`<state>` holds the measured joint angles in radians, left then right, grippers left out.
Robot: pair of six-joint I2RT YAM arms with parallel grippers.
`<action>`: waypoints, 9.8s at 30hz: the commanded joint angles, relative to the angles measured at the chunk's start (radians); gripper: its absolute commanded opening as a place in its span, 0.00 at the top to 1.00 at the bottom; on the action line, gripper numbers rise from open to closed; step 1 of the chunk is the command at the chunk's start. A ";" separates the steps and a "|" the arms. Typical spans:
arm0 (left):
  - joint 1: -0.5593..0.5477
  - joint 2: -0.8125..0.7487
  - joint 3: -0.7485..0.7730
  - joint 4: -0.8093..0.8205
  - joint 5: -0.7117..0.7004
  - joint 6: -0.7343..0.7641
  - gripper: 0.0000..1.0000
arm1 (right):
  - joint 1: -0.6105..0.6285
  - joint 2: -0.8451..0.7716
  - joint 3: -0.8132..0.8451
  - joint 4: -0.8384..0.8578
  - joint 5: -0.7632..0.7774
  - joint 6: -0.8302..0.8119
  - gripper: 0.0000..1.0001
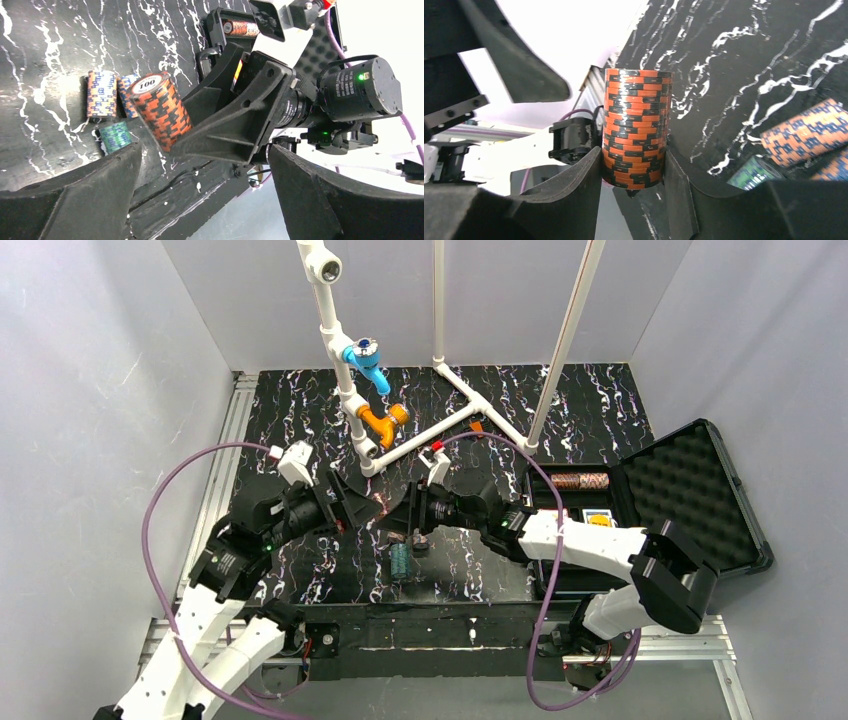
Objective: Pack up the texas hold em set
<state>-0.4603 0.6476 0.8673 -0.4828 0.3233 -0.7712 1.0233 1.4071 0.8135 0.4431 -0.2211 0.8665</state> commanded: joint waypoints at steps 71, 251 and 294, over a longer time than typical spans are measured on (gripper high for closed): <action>-0.002 -0.287 -0.040 -0.367 -0.225 0.282 0.02 | -0.378 -0.312 0.083 -0.839 1.115 0.123 0.99; 0.066 -0.244 -0.050 -0.353 -0.193 0.289 0.01 | -0.926 -0.172 0.030 -0.684 0.704 -0.150 0.19; 0.022 0.274 0.125 -0.510 -0.299 0.208 0.14 | -0.882 -0.495 0.076 -1.128 0.160 -0.242 0.02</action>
<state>-0.4049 0.8940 1.0073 -1.0348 0.0174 -0.5739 0.1379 0.8886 0.8383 -0.7082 -0.0330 0.6876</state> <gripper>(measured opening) 0.867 0.981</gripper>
